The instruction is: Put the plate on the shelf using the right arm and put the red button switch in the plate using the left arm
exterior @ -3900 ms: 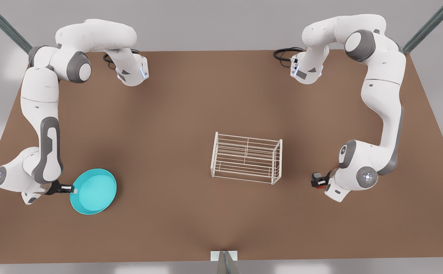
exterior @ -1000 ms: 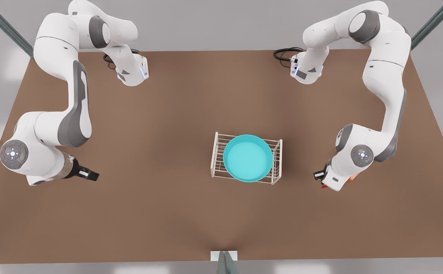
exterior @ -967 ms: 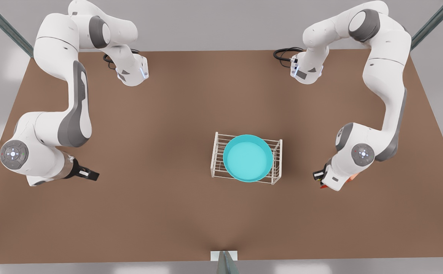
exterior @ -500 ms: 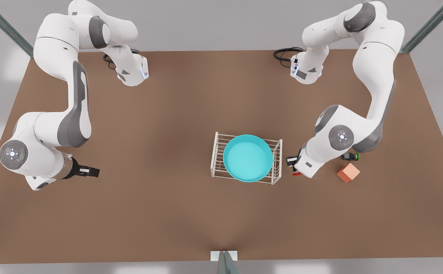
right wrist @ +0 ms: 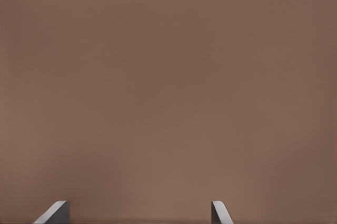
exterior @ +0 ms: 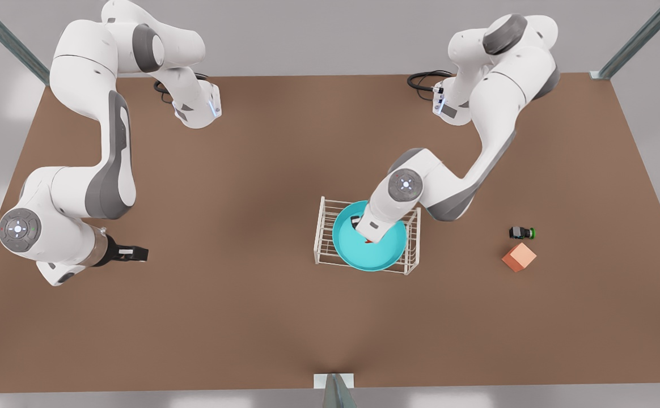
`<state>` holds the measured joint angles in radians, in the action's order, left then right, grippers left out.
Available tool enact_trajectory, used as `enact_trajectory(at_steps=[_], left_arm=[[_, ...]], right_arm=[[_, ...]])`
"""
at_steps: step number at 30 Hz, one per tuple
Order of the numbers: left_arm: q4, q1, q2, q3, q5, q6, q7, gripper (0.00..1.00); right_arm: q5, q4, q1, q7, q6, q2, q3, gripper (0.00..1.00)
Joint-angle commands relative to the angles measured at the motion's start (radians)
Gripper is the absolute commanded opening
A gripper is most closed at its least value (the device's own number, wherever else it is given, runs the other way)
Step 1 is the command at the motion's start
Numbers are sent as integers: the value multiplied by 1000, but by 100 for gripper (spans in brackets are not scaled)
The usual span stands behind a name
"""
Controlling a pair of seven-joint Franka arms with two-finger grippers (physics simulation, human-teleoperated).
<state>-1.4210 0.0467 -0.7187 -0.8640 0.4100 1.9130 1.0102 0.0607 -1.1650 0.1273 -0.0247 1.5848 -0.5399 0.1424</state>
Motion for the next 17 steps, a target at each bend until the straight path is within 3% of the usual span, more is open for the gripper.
enact_trajectory(at_steps=[1, 4, 6, 8, 11, 17], left_arm=[[-6, -8, 2, 13, 13, 31, 292, 100], [-4, 28, 22, 14, 18, 9, 286, 100], [42, 173, 68, -44, 15, -167, 82, 100], [116, 289, 77, -82, 23, -224, -134, 100], [126, 344, 77, -72, 99, -268, -453, 100], [120, 384, 73, -53, 118, -304, -507, 100]], right_arm=[[1, 1, 0, 75, 0, 1, 0, 100], [1, 1, 0, 77, 0, 1, 2, 100], [1, -1, 0, 75, -2, 1, 0, 100], [1, 1, 0, 77, -2, 1, 2, 100], [-1, -4, 0, 75, -9, -5, 0, 100], [2, -4, 0, 77, -5, -5, 0, 100]])
